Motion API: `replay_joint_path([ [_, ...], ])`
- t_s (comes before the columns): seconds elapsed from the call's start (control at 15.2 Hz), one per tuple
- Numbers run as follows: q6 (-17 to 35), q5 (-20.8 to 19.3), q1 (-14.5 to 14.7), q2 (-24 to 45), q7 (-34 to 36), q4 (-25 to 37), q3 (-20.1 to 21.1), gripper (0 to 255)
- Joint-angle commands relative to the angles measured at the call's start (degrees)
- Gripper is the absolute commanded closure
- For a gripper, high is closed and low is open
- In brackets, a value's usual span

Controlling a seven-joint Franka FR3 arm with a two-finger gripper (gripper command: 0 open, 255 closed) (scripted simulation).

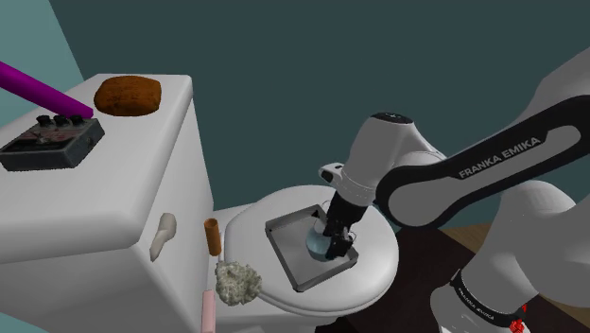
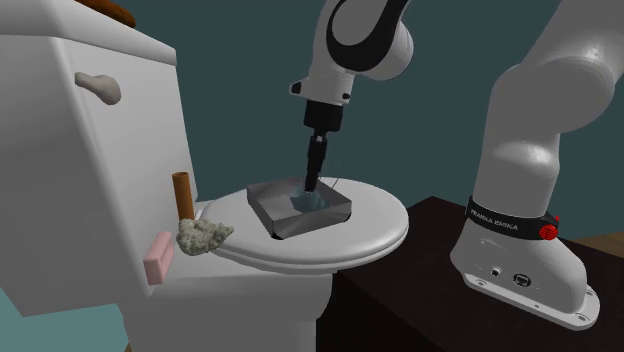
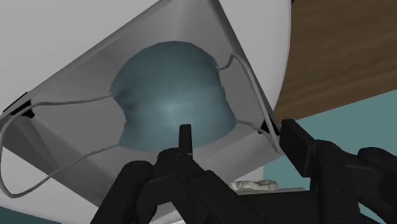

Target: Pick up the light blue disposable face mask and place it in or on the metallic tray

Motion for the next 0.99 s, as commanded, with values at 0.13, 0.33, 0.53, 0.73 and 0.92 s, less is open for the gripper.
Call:
replay_joint_path([
  [0.13, 0.0, 0.0, 0.0, 0.1, 0.1, 0.0, 0.0, 0],
  [0.33, -6.0, -1.7, -1.1, -5.1, 0.7, 0.7, -0.7, 0],
  [0.53, -11.1, -3.0, -1.8, -9.1, 1.3, 1.8, -1.3, 0],
  [0.73, -11.1, -3.0, -1.8, -9.1, 1.3, 1.8, -1.3, 0],
  [0.92, -11.1, -3.0, -1.8, -9.1, 1.3, 1.8, -1.3, 0],
])
